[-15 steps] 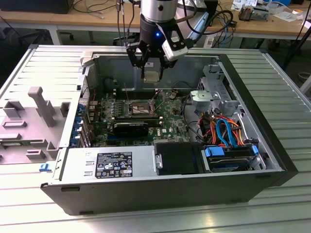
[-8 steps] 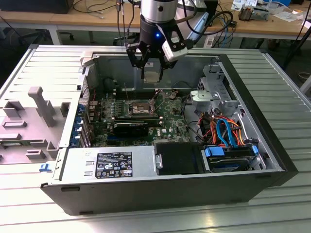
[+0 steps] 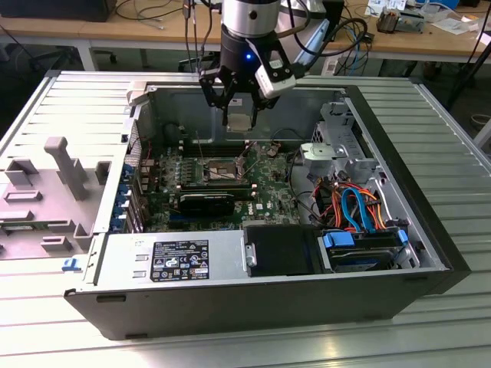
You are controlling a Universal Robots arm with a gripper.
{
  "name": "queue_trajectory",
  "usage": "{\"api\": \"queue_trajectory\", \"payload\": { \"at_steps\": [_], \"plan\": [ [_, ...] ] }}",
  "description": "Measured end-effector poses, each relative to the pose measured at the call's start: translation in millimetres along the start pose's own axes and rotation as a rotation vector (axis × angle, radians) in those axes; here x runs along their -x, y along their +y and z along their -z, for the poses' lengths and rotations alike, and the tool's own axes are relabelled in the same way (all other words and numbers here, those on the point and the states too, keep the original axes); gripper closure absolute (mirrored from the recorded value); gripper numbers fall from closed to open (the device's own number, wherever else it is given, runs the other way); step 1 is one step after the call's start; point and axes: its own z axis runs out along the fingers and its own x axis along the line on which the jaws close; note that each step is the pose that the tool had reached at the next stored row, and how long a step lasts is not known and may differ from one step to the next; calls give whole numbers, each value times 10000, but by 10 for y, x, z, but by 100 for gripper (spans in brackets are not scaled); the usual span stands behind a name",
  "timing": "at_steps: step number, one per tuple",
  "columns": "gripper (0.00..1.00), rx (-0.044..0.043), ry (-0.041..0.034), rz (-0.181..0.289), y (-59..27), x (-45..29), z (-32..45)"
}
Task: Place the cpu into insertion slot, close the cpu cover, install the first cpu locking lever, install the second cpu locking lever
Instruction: 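Place the cpu into insertion slot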
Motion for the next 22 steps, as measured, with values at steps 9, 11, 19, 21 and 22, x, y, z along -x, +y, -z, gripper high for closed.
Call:
{"api": "queue_trajectory", "payload": {
  "at_steps": [9, 11, 19, 21, 22],
  "plan": [
    [46, 0, 0, 0, -2, -25, -15],
    [46, 0, 0, 1, -2, -33, -19],
    [46, 0, 0, 0, -9, -63, -33],
    [46, 1, 0, 0, -13, -79, -38],
    [46, 0, 0, 1, -20, -88, -41]
  ]
}}
